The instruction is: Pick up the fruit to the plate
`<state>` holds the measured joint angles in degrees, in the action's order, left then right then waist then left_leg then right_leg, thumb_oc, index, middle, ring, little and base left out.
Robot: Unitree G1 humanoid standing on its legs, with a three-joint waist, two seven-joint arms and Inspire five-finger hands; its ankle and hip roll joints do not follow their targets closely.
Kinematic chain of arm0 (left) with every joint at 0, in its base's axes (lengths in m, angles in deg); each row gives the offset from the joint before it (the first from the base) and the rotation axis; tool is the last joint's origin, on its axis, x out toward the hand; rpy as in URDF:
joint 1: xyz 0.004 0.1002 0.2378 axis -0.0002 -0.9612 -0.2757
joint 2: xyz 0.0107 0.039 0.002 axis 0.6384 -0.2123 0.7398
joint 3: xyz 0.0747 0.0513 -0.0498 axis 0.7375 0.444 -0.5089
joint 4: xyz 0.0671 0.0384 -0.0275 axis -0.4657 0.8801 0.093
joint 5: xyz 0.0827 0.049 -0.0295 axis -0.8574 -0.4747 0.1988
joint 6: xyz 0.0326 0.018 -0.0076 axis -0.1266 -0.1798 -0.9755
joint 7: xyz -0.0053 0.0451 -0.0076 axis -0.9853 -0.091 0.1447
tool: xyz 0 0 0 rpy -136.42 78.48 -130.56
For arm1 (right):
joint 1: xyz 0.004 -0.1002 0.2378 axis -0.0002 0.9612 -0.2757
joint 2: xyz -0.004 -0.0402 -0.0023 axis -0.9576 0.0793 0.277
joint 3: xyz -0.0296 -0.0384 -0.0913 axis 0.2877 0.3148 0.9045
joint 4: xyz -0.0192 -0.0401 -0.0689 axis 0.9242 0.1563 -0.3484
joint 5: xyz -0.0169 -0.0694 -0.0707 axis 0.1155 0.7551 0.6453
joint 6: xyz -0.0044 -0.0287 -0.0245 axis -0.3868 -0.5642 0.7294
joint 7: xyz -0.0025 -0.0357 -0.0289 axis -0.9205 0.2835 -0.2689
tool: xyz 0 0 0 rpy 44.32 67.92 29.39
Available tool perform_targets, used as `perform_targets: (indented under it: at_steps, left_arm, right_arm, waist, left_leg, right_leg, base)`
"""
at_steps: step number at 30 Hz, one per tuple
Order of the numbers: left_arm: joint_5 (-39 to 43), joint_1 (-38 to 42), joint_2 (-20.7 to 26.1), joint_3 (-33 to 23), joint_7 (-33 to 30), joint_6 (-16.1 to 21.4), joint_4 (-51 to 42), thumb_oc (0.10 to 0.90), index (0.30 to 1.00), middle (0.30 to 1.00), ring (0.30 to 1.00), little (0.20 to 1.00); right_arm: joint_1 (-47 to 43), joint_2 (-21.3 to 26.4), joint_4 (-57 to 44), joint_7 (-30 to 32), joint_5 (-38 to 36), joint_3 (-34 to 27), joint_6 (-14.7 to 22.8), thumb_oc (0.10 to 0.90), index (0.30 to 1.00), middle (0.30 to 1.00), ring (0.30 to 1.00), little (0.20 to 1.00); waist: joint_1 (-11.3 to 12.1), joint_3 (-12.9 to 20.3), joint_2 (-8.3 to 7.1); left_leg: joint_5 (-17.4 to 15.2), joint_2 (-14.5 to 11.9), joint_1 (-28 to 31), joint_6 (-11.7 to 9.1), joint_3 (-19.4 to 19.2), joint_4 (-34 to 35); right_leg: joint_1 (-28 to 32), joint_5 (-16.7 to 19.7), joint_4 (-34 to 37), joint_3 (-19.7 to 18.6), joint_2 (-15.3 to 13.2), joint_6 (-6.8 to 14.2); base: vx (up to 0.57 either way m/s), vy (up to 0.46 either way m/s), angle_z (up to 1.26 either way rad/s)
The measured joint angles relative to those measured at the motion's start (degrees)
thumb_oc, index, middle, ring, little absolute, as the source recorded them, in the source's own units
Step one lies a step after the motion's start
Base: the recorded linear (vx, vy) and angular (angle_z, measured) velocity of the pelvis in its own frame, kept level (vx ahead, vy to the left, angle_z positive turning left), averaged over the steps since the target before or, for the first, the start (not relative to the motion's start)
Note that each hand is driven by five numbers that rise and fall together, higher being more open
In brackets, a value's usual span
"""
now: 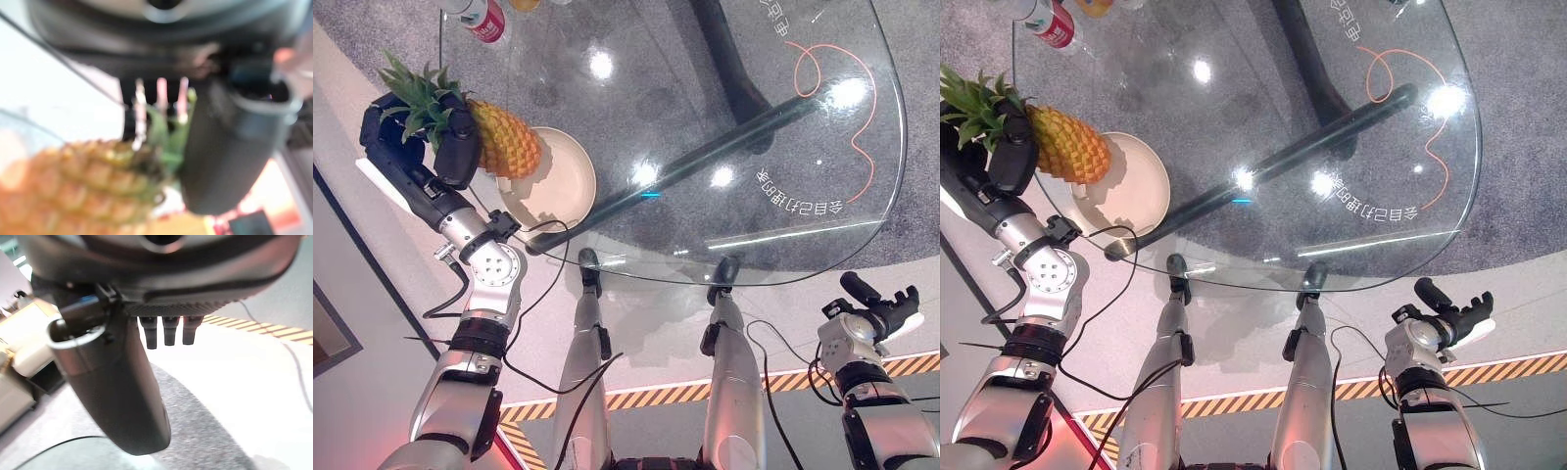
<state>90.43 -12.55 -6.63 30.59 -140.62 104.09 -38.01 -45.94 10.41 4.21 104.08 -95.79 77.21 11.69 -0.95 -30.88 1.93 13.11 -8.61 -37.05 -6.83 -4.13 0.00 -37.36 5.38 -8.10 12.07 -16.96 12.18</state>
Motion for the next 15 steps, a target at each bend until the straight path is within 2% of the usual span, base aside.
perform_targets:
  at_steps: [6,15]
  left_arm:
    - [-2.9,1.4,0.3,2.4,-0.9,0.0,2.7,0.1,0.3,0.3,0.3,0.2]
    - [-5.6,1.7,0.5,5.0,-1.3,0.0,4.9,0.1,0.3,0.3,0.3,0.2]
  right_arm:
    - [-1.0,0.0,4.2,-3.1,1.9,0.7,-3.1,0.8,0.9,0.9,0.9,0.9]
    - [-1.1,-0.5,6.0,-8.0,2.6,1.4,-5.1,0.8,0.9,0.9,0.9,0.9]
  waist:
    - [0.7,0.0,-0.01]
    - [0.4,0.0,-0.33]
  left_leg:
    - [0.1,-0.2,0.0,-0.2,0.0,-0.1]
    - [0.1,-0.3,0.0,-0.2,0.1,-0.1]
  right_leg:
    - [0.0,0.1,0.0,0.0,0.3,-0.2]
    - [0.1,0.1,0.0,0.0,0.4,-0.2]
  base:
    - [0.0,0.0,0.0]
    - [0.0,0.0,0.0]
